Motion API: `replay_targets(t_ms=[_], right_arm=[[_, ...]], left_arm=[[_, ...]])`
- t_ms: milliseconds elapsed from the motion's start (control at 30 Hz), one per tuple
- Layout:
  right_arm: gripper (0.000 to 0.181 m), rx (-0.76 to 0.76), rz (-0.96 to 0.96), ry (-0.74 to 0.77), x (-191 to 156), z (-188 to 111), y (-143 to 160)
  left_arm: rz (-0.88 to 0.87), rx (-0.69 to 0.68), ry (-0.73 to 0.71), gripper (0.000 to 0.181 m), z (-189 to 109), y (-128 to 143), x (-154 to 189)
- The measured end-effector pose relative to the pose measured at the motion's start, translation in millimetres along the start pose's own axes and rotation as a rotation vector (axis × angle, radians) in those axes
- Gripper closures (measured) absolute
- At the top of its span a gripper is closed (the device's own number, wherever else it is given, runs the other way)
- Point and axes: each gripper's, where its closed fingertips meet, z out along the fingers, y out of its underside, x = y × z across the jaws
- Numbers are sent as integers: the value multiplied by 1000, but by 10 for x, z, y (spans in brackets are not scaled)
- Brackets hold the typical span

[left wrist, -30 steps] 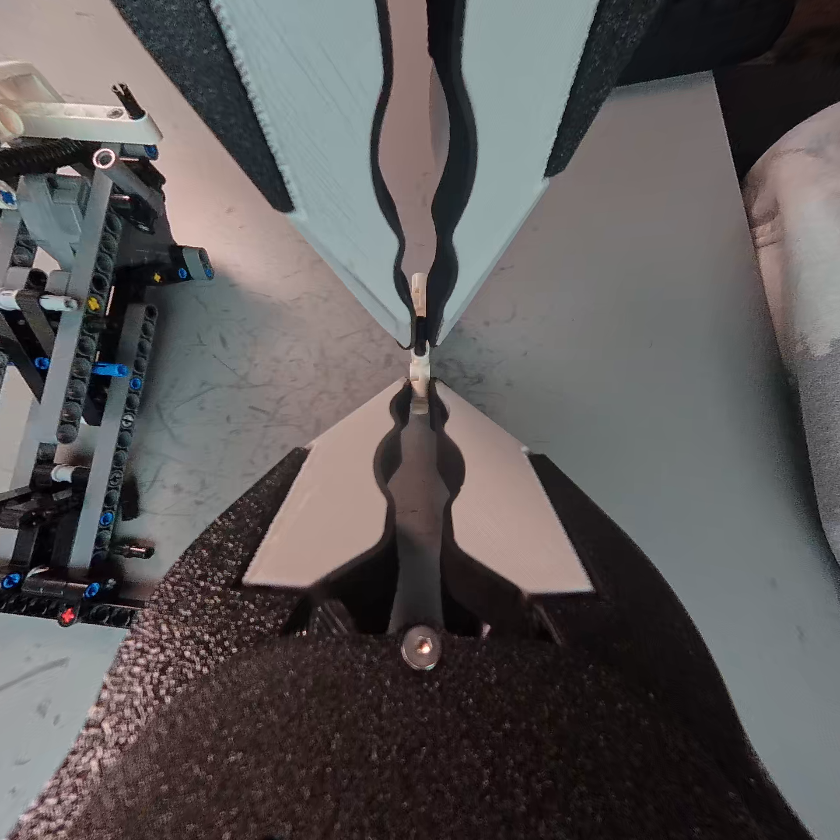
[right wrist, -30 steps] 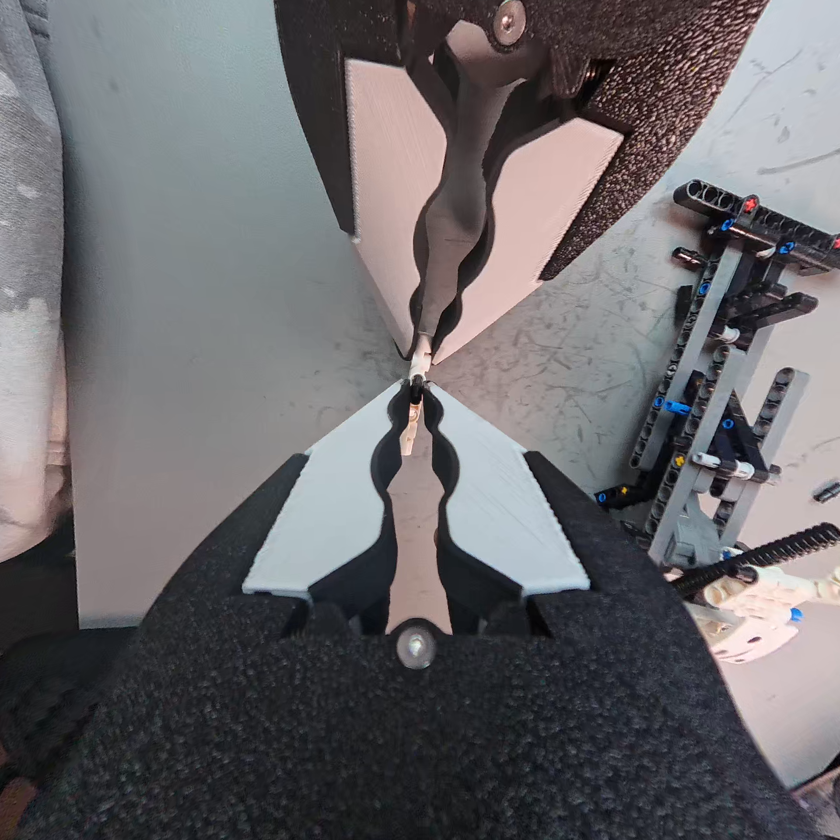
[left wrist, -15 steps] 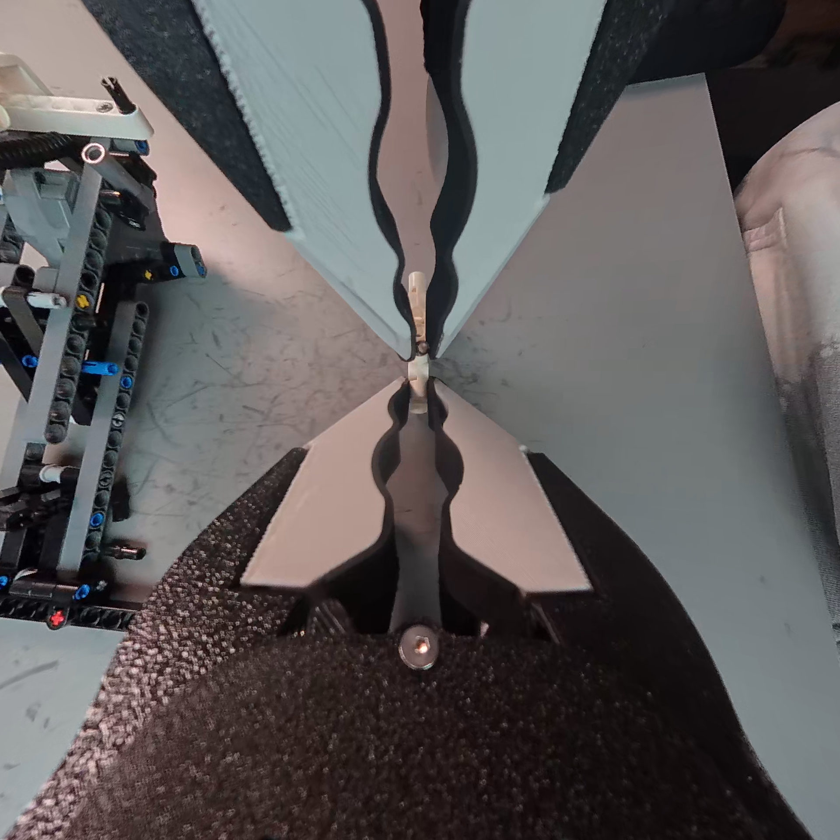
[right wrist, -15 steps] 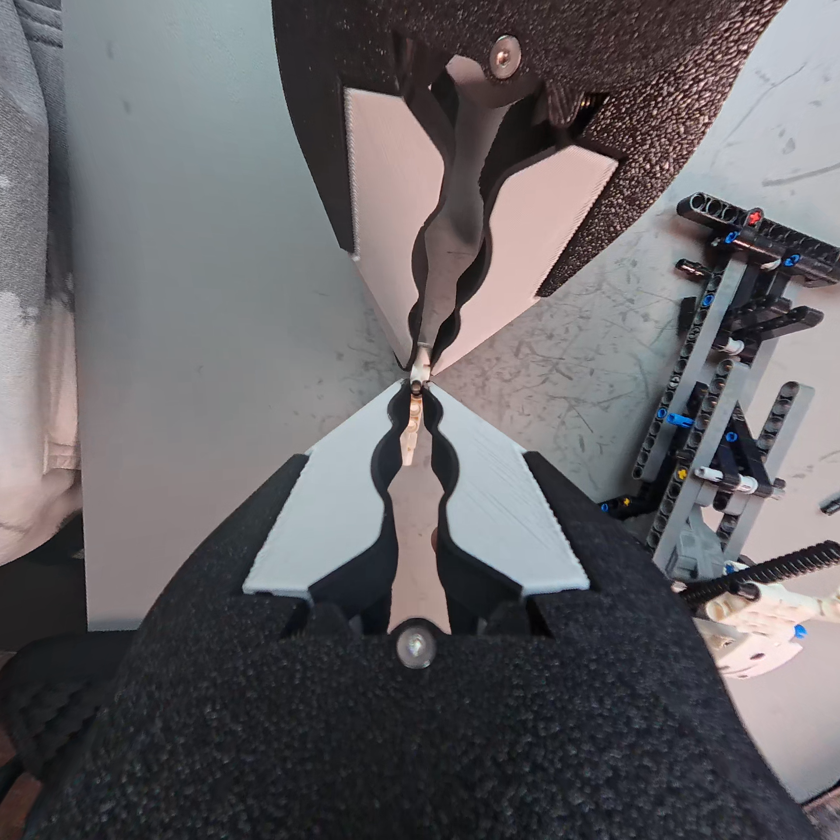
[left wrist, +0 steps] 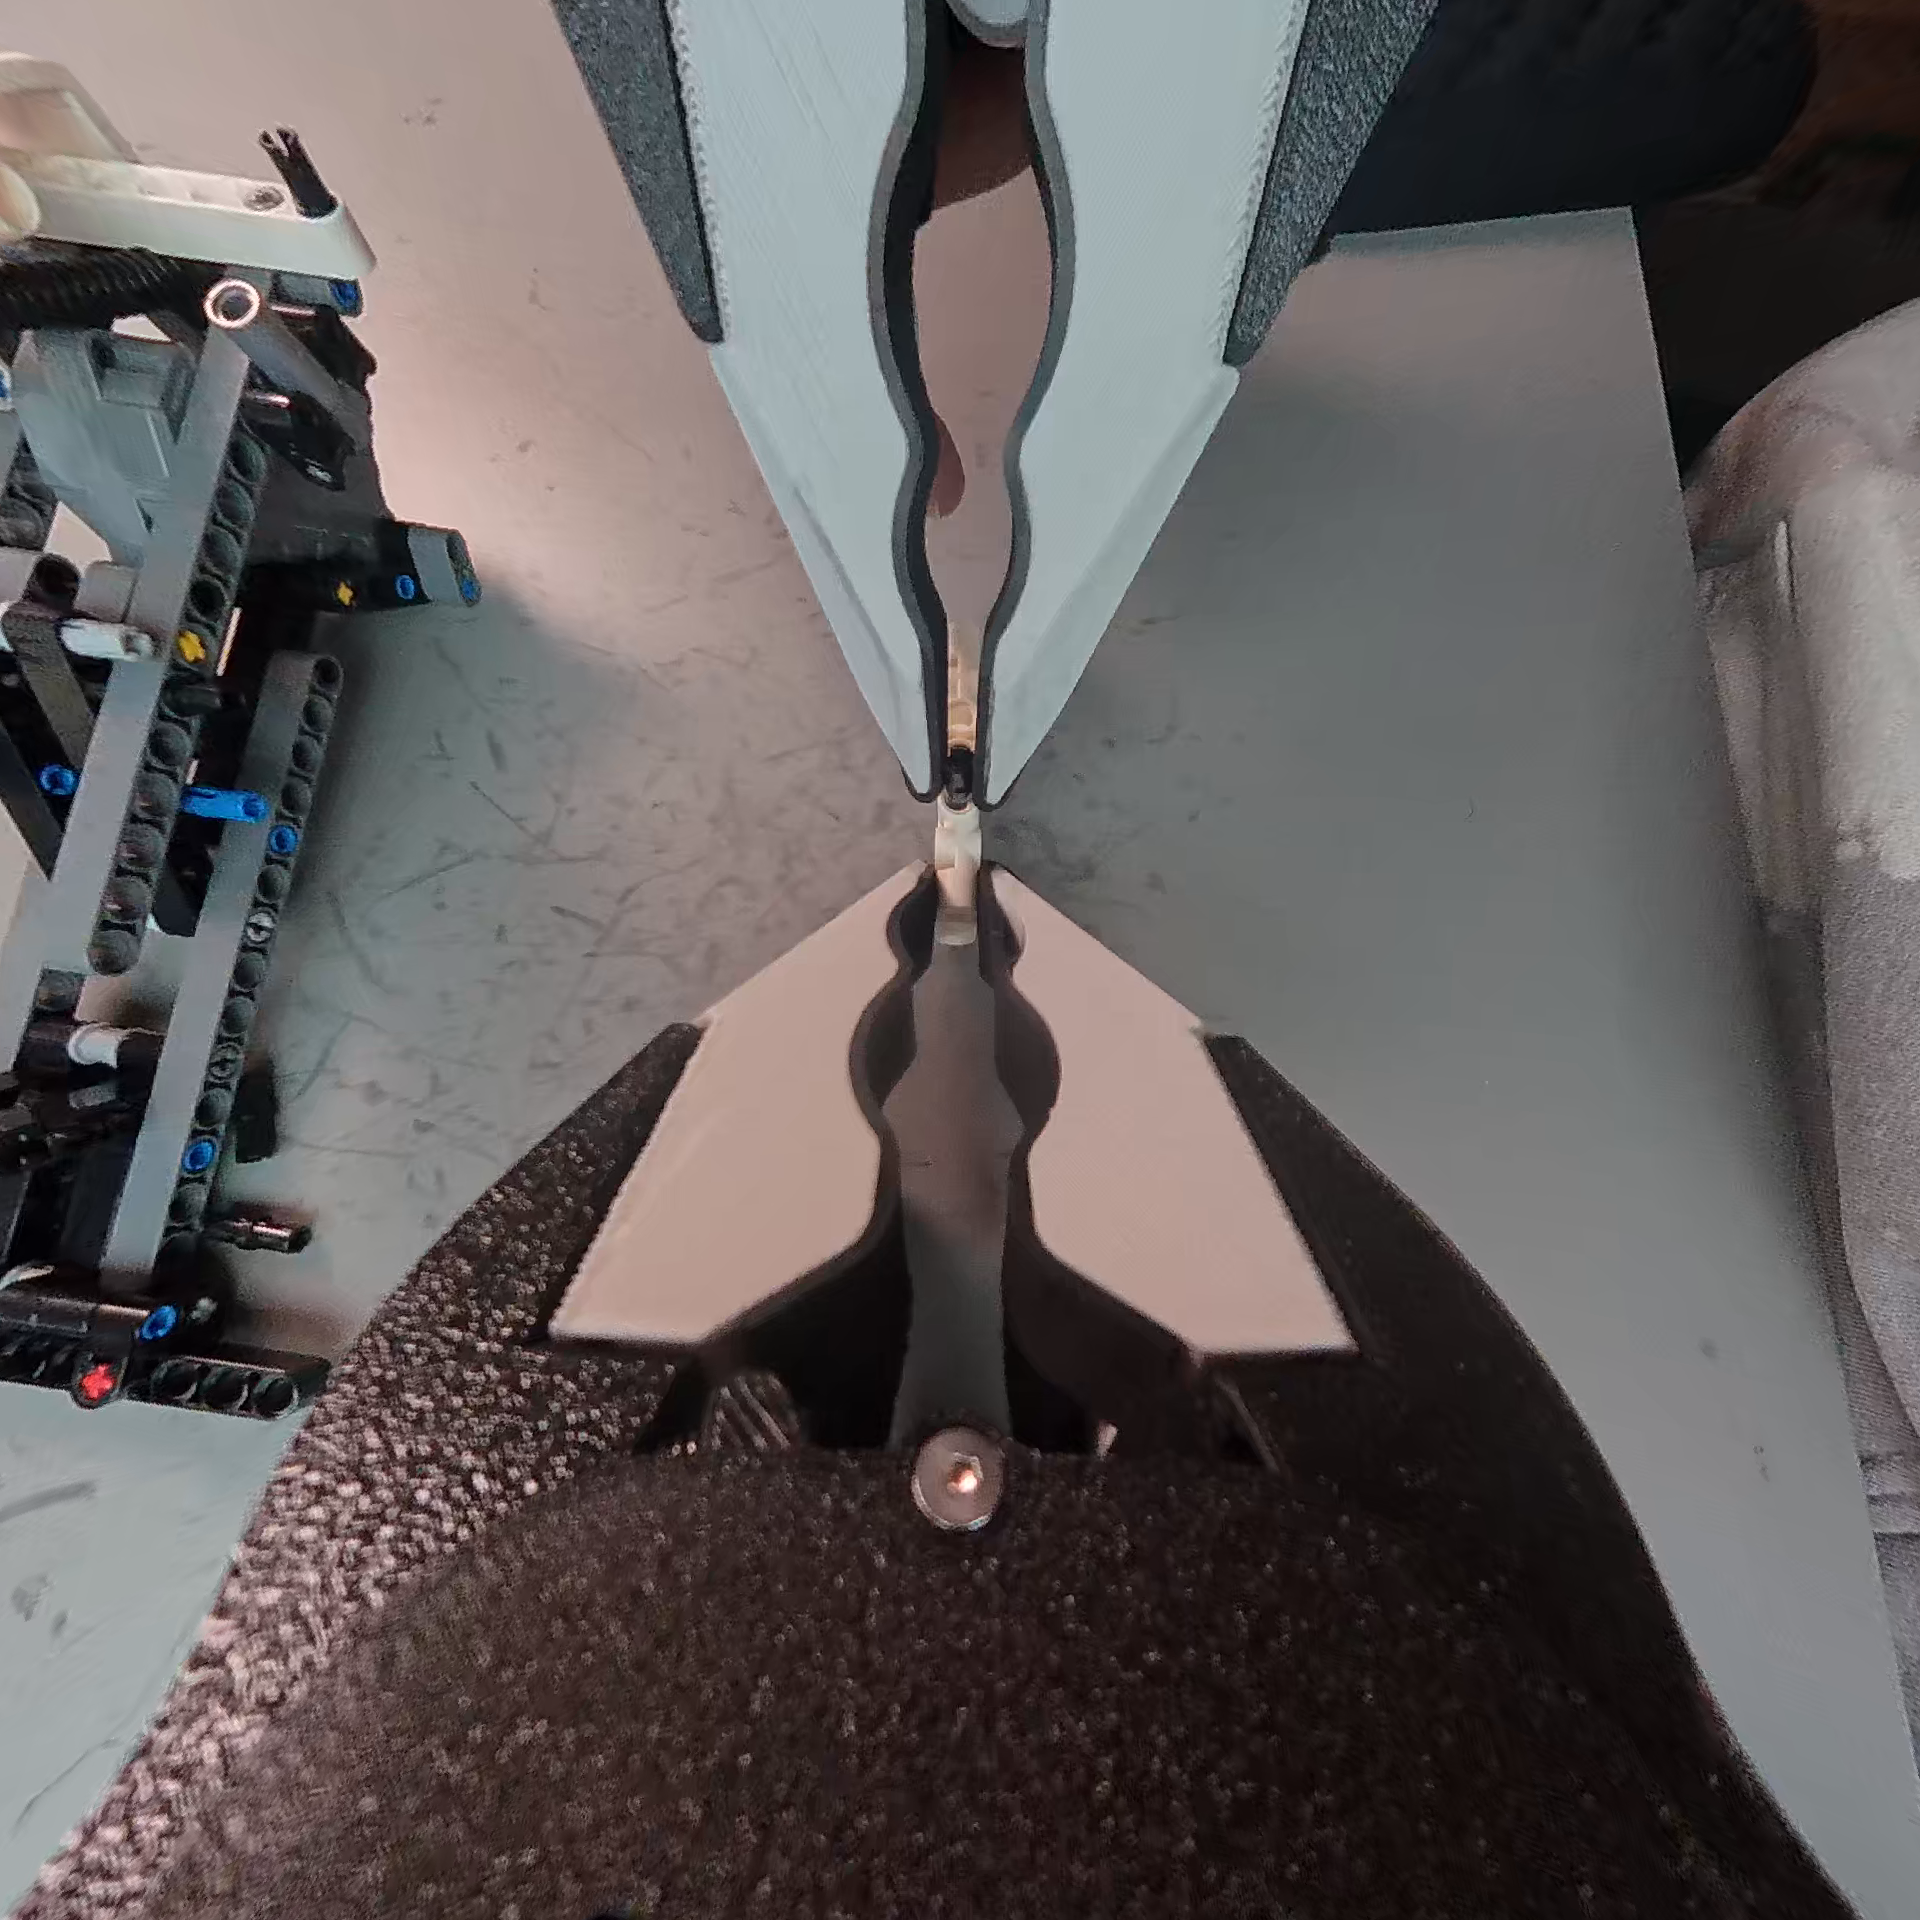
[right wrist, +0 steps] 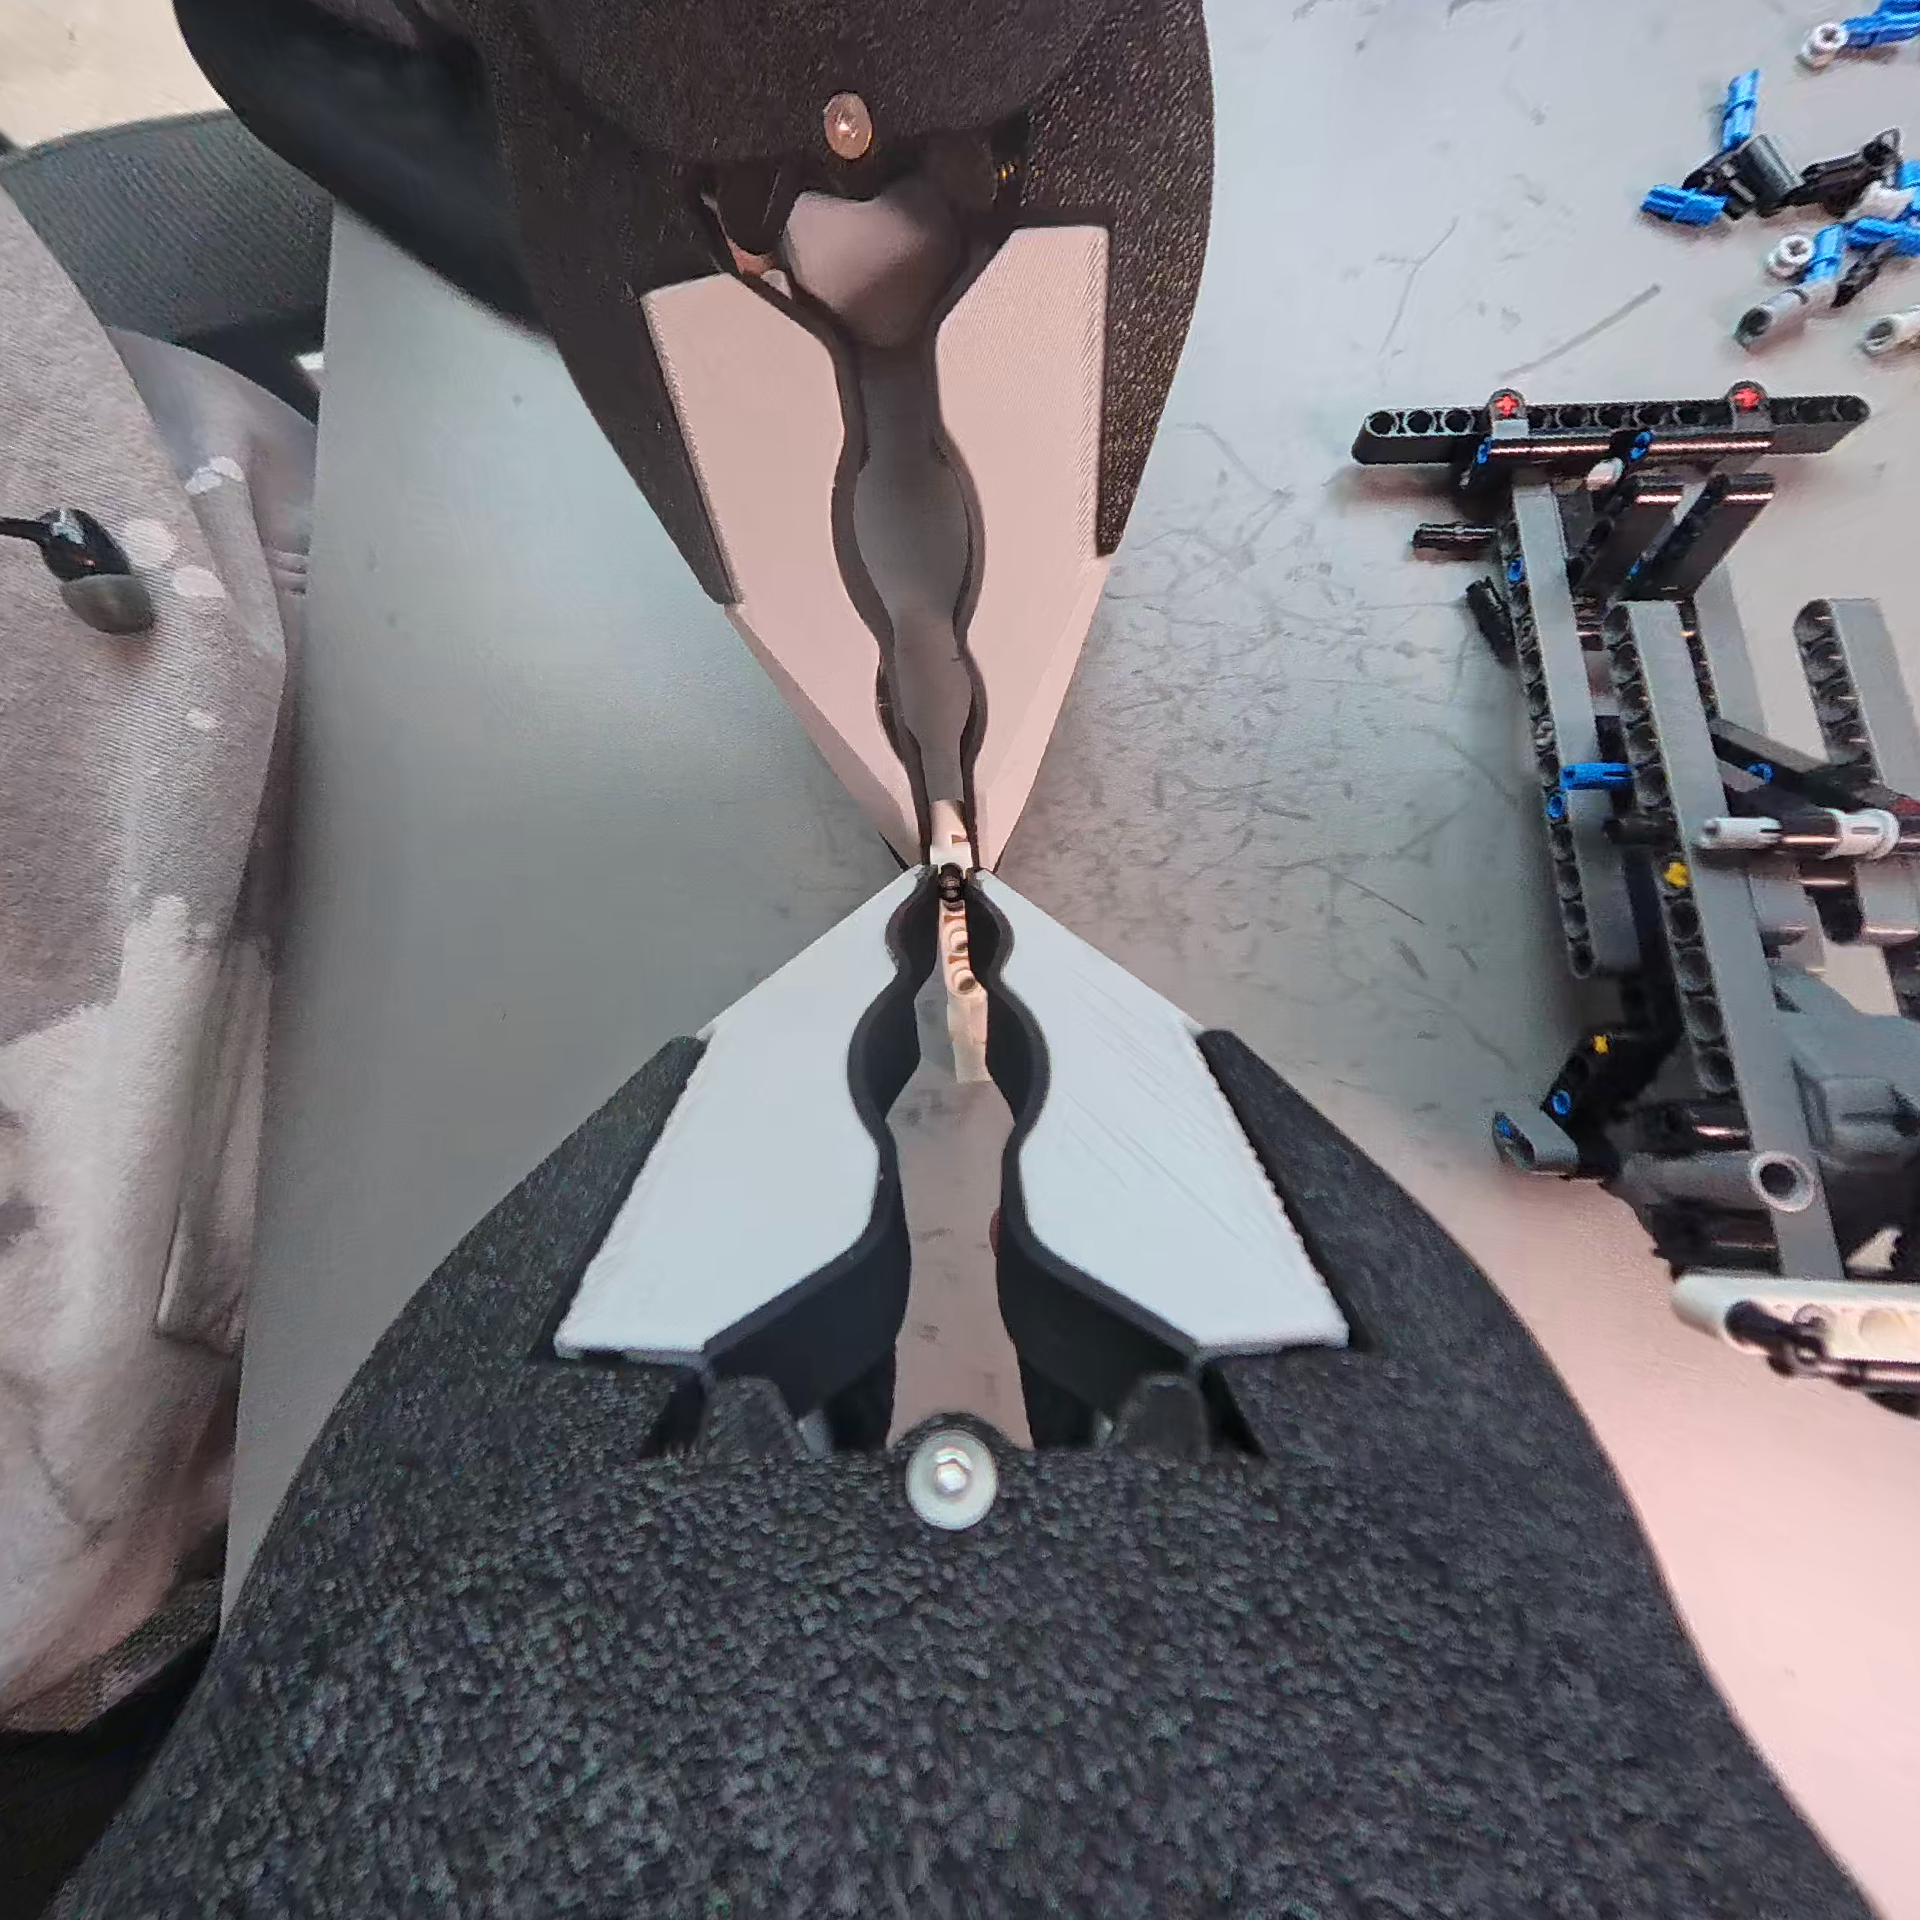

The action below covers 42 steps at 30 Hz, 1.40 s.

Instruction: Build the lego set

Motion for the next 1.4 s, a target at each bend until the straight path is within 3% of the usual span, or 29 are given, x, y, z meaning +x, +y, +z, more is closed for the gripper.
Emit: replay_targets(t_ms=[233, 533, 700, 833, 1167, 1400], right_arm=[[177, -73, -96, 17, -3, 23, 9], [177, 56, -28, -37, -29, -12, 23], [177, 26, -74, -22, -18, 0, 17], [177, 109, 11, -51, -32, 5, 2], [177, 132, 2, 53, -9, 16, 2], [177, 141, -27, 36, -17, 32, 28]], left_arm=[[10, 1, -16, 174, 4, -6, 6], [0, 1, -6, 174, 2, -2, 22], [-1, 1, -4, 174, 2, -3, 22], [-5, 1, 0, 174, -3, 2, 28], [-29, -2, -4, 174, -3, 2, 17], [-33, -1, 0, 174, -9, 9, 22]])
